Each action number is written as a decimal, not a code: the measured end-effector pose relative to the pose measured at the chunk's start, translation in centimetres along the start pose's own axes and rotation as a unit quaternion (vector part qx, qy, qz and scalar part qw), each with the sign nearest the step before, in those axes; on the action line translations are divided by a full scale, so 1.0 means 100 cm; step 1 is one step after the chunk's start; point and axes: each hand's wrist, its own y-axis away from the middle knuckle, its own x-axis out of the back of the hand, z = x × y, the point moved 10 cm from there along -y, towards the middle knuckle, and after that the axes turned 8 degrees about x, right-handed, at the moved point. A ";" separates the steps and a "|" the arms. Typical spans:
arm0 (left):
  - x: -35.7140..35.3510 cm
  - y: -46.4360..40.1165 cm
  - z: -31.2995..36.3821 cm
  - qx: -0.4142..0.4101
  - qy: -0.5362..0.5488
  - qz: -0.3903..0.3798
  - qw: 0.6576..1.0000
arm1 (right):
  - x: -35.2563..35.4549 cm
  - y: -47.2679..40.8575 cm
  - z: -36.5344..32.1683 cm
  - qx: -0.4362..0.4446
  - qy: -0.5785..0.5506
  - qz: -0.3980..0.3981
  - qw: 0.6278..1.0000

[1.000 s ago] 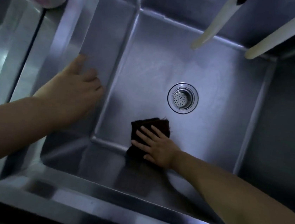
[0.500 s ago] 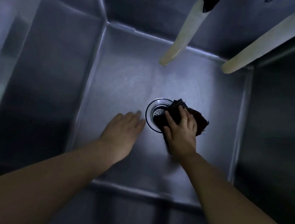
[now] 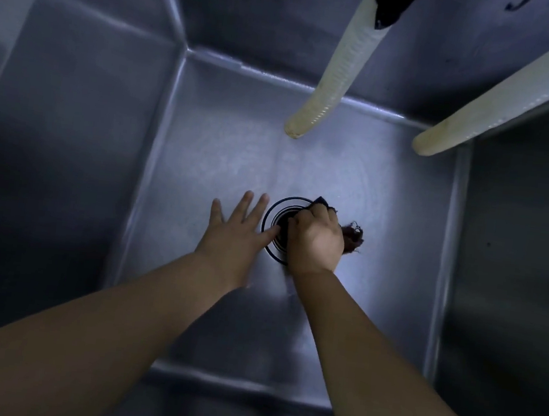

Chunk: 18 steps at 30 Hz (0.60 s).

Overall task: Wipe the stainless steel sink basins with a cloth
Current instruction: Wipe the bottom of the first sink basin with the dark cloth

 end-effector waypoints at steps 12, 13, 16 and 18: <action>0.001 -0.001 -0.001 0.008 0.000 -0.003 1.000 | -0.030 0.036 -0.016 0.115 0.111 -0.171 0.972; 0.001 -0.001 -0.002 0.009 -0.001 -0.003 1.000 | -0.036 0.040 -0.014 0.116 0.105 -0.205 0.966; 0.001 -0.002 -0.002 0.009 0.006 -0.008 1.000 | -0.053 0.044 -0.011 0.110 0.064 -0.278 0.952; 0.001 -0.001 -0.001 0.010 0.010 -0.014 1.000 | -0.057 0.040 -0.012 0.118 0.040 -0.294 0.948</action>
